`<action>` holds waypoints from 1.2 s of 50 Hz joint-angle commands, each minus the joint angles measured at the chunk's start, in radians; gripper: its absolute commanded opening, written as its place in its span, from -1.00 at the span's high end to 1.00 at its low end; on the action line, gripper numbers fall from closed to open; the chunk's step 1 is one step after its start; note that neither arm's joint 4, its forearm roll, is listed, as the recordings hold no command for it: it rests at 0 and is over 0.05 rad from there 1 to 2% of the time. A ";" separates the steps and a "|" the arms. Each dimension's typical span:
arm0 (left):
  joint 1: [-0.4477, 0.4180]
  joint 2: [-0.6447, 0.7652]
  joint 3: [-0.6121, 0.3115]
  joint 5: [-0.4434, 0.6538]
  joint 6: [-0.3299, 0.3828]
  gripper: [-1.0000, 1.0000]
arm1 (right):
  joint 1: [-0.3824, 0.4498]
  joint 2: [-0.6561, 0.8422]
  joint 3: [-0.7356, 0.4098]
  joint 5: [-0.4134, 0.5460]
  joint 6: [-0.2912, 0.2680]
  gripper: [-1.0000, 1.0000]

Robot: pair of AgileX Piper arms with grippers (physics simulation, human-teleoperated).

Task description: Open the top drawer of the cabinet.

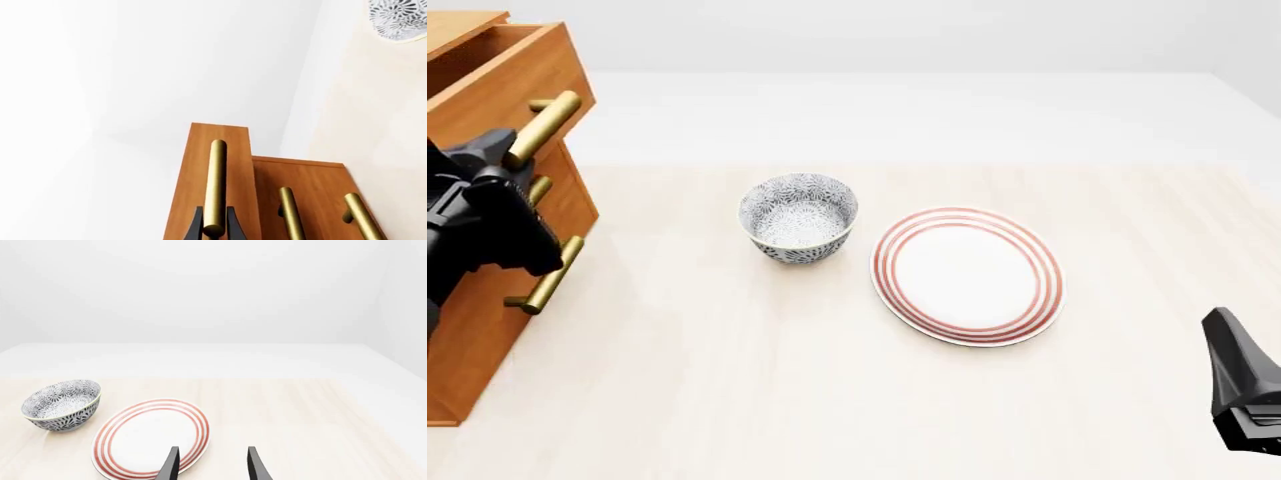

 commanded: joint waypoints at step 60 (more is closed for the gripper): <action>-0.181 -0.042 0.003 0.014 -0.033 1.00 | 0.000 -0.001 0.001 0.000 0.000 -1.00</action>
